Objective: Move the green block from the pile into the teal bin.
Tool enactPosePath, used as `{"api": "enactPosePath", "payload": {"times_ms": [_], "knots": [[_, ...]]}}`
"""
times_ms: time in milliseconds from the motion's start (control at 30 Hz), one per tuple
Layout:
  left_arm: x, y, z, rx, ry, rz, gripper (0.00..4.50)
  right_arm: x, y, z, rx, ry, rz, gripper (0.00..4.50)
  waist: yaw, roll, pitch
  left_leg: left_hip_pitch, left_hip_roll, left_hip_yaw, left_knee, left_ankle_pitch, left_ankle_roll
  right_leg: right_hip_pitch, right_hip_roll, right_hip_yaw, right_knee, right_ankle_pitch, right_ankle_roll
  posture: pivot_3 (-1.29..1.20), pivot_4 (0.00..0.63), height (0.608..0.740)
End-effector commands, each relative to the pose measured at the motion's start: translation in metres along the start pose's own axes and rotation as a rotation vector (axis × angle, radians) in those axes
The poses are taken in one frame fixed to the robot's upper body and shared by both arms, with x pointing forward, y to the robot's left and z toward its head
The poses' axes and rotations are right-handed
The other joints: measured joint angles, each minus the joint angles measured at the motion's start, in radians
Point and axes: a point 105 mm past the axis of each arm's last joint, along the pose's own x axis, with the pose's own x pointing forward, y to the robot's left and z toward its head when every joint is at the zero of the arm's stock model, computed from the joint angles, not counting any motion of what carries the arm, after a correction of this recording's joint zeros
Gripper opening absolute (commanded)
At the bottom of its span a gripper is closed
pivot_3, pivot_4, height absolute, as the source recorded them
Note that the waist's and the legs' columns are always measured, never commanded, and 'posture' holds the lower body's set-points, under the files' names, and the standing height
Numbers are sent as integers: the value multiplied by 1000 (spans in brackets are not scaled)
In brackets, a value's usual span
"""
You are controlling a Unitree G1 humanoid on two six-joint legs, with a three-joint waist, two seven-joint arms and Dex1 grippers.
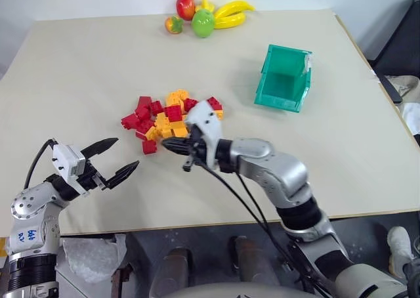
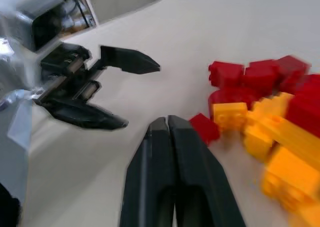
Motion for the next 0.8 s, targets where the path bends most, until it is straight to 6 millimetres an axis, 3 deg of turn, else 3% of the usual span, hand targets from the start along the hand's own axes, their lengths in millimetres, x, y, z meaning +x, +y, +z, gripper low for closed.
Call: {"api": "enactPosePath", "payload": {"times_ms": [33,233,400,500,633,800], "knots": [[-11,10,14,31,-47,73,4500,27,-2,7,-36,-32,-47,45,-1,0,0,0,0,0,0,0,0,0,0,0,1,0,0,0,150,740],[-22,18,16,41,-47,158,4500,73,-4,19,-83,-79,-123,45,-21,-1,0,-3,-2,0,1,0,0,-4,0,0,8,0,0,0,150,740],[-19,15,15,37,-60,183,4500,95,-23,26,-118,-81,-274,45,-41,-1,-1,-9,-4,1,2,1,0,-13,0,1,15,0,0,0,150,740],[-17,14,14,32,-61,188,4500,99,-38,34,-123,-92,-369,45,-52,-1,-1,-8,-3,1,2,1,0,-13,-1,0,15,0,0,0,150,740],[-16,16,15,32,-62,202,4500,88,-69,32,-139,-54,-503,45,-65,-1,-1,-8,-3,2,1,1,0,-14,-1,1,16,0,0,0,150,740],[-15,16,13,30,-57,205,4500,81,-78,25,-198,-27,-492,45,-82,-1,-1,-8,-2,2,1,1,0,-14,-1,2,15,0,0,0,150,740]]}}
